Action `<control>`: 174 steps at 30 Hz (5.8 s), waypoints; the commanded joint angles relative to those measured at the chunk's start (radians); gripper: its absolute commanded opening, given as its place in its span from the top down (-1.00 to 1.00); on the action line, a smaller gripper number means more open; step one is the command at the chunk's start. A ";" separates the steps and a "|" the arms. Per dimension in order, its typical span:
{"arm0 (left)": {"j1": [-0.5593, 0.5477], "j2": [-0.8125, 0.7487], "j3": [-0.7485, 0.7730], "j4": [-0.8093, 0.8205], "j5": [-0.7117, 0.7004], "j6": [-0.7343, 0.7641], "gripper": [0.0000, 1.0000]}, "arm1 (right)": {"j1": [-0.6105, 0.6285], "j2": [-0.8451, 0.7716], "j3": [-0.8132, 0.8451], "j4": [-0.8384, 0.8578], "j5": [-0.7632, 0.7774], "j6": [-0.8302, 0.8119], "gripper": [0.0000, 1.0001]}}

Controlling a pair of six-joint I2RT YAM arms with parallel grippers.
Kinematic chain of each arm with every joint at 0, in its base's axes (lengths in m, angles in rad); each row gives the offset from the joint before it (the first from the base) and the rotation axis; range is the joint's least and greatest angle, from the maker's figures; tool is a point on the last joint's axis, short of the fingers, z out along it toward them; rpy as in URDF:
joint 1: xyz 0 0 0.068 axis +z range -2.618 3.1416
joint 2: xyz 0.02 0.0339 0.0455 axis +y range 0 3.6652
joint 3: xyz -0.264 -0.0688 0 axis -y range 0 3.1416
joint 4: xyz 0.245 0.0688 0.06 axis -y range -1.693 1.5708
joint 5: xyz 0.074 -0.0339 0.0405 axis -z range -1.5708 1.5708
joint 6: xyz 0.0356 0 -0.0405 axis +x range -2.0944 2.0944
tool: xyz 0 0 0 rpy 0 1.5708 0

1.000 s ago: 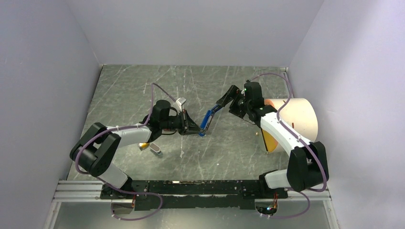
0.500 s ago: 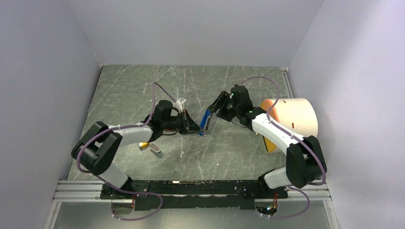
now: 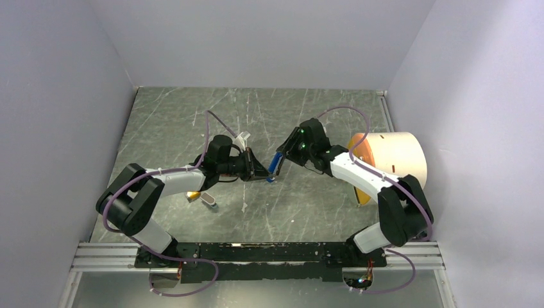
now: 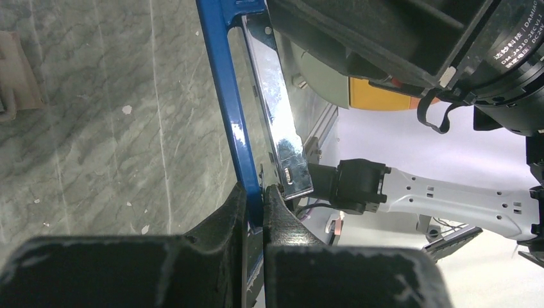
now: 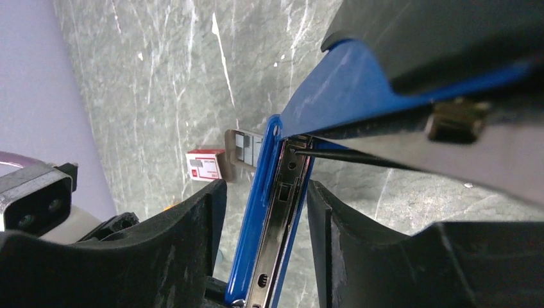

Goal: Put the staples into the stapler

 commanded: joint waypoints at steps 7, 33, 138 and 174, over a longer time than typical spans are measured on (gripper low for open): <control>-0.012 -0.002 0.003 0.125 0.011 0.003 0.90 | 0.019 0.065 0.021 -0.009 0.090 0.046 -0.11; -0.028 0.035 -0.025 0.189 0.028 -0.026 0.80 | 0.022 0.117 -0.013 0.061 0.032 0.070 0.67; 0.023 -0.951 0.483 -1.164 -1.204 0.492 -0.79 | 0.708 0.779 0.889 -0.419 0.256 -0.584 -0.36; 0.024 -0.851 0.114 -0.728 -0.527 0.164 -0.93 | 0.229 0.042 0.057 0.621 -0.413 0.231 0.56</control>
